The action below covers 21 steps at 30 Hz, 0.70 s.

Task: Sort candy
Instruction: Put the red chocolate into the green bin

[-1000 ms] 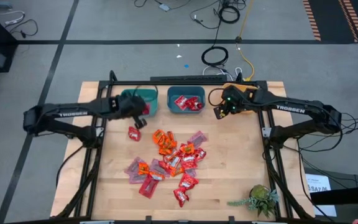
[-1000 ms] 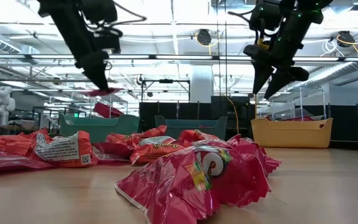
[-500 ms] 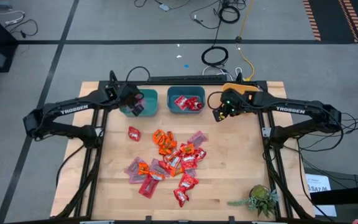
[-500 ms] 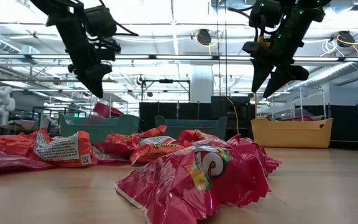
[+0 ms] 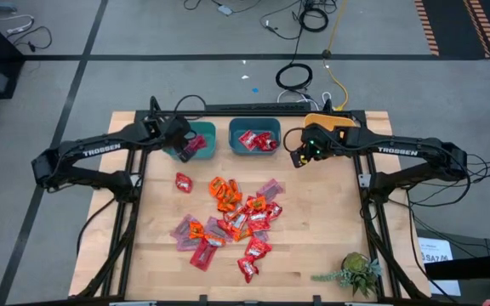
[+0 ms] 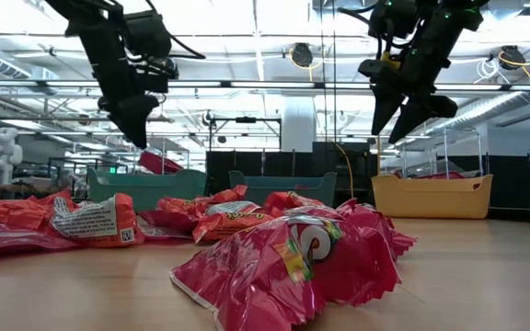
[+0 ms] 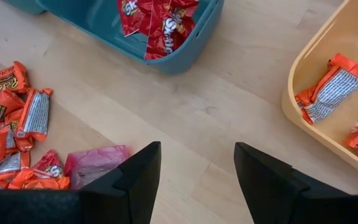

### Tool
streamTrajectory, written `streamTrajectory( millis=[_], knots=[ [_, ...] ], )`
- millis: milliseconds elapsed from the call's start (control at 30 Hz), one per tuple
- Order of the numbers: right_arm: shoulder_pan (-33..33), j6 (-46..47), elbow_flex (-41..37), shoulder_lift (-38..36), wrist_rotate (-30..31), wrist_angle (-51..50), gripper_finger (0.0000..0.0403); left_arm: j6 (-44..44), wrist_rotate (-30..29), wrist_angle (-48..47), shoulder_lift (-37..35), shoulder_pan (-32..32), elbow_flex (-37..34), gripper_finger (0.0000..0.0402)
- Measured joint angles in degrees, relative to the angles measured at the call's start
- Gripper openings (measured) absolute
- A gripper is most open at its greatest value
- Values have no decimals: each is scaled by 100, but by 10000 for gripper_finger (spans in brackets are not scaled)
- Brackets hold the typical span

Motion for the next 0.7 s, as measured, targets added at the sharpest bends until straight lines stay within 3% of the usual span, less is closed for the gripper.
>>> streamTrajectory(
  millis=[233,467,700],
  knots=[
    [0,52,0,0,1,-2,196,-813,1070,-158,0,-444,6,119],
    [0,140,0,0,3,-2,196,-2431,1176,-1068,0,-1186,7,119],
    [4,161,0,0,4,85,196,-3958,1144,-1356,-2,-2384,7,119]
  ],
)
